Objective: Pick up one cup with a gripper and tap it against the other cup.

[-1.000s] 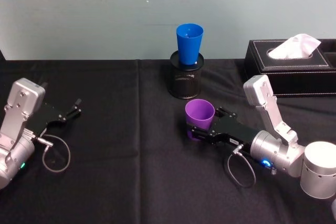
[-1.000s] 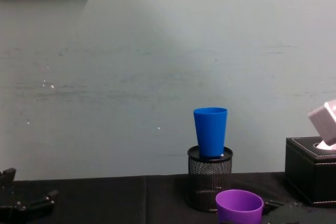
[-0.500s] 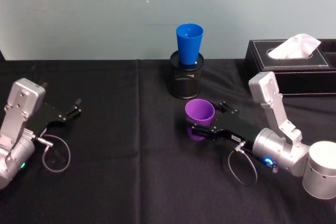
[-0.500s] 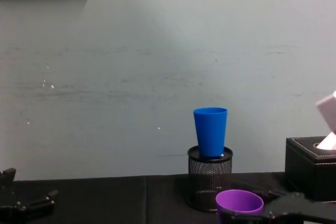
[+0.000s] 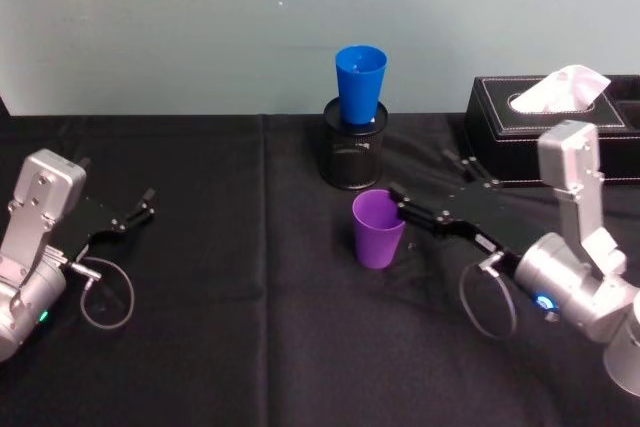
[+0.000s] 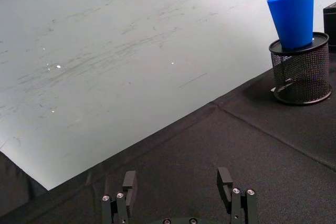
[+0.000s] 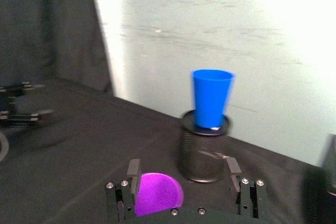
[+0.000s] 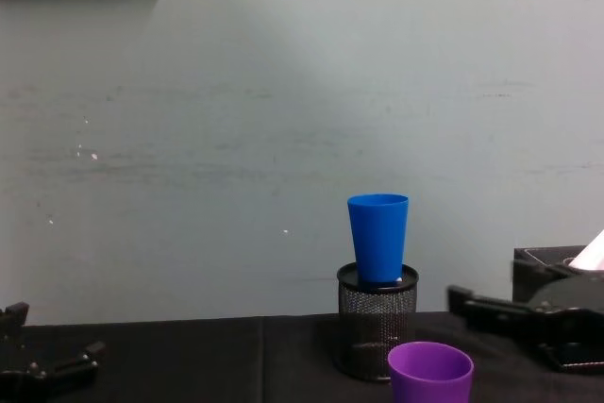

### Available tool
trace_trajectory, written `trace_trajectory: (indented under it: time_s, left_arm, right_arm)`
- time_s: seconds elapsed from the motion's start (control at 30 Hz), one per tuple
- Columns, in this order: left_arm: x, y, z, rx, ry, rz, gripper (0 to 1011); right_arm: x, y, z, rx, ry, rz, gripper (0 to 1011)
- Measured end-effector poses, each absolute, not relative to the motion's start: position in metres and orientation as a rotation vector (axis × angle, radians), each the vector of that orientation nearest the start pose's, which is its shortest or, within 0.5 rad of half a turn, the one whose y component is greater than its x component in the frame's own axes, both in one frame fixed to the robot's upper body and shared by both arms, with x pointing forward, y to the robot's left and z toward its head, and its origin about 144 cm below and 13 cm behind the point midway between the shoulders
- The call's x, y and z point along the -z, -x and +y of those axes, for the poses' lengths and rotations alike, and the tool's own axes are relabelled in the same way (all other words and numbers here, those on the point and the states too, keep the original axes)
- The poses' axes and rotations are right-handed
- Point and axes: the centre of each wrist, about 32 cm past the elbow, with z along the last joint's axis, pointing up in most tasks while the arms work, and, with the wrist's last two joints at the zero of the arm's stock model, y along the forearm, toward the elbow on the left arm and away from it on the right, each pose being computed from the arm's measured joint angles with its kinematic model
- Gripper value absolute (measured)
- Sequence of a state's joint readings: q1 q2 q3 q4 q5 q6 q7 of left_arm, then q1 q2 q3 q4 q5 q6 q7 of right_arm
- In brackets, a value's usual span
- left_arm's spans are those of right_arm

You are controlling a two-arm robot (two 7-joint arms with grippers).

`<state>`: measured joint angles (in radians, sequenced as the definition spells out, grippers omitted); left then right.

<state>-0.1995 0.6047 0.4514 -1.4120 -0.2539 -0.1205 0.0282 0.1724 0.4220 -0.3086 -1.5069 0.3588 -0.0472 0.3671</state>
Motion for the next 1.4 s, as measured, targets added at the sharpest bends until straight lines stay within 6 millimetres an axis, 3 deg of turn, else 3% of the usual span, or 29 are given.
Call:
trace_trajectory:
  time_s: [0.43, 0.87, 1.4]
  left_arm:
    - [-1.140, -0.489, 0.310, -1.248, -0.305, -0.285, 1000]
    - [-1.140, -0.489, 0.310, -1.248, -0.305, -0.285, 1000]
    - [-1.140, -0.489, 0.310, -1.248, -0.305, -0.285, 1000]
  right_arm:
    - [-1.167, -0.482, -0.285, 1.126, 0.191, -0.045, 1003]
    - [-1.153, -0.485, -0.271, 1.226, 0.177, -0.067, 1003]
    - [-1.152, -0.488, -0.270, 1.225, 0.168, -0.084, 1003]
